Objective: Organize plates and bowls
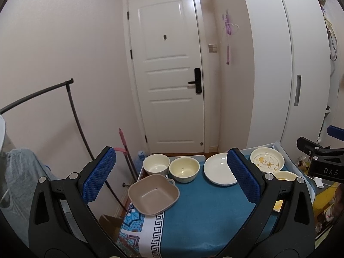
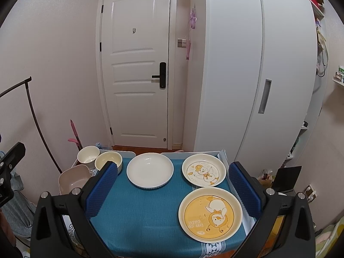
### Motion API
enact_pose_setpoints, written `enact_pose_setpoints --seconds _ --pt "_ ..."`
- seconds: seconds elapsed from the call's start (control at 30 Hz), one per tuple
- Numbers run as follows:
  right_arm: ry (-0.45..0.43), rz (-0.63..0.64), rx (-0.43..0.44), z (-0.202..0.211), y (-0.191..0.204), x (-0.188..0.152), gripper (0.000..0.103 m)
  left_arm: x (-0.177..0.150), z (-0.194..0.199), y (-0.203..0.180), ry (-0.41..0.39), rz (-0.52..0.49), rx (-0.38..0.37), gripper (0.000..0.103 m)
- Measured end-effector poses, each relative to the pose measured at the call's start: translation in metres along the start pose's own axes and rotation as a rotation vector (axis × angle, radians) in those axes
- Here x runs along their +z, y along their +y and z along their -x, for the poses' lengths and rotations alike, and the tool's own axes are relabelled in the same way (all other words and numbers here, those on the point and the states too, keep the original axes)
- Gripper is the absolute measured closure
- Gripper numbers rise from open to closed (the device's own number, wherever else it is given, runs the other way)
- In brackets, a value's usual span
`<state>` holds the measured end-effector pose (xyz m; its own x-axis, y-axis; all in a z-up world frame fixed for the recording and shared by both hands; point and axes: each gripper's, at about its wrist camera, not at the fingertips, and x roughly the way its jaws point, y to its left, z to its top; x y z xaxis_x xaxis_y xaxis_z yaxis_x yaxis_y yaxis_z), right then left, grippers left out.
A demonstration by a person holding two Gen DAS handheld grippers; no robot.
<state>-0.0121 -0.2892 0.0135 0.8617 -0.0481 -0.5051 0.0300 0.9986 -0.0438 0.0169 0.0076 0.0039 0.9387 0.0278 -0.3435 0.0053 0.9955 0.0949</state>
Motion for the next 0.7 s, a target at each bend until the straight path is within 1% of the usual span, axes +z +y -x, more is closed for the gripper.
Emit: enact_pose_setpoints --seconds 0.5,0.7 --pt "-0.009 0.0 -0.002 -0.005 0.002 0.007 0.0 0.01 -0.008 0.001 -0.011 0.001 -0.013 0.0" --pt "0.0 -0.02 0.009 -0.007 -0.005 0.01 0.0 0.021 -0.023 -0.005 0.007 -0.007 -0.057 0.0"
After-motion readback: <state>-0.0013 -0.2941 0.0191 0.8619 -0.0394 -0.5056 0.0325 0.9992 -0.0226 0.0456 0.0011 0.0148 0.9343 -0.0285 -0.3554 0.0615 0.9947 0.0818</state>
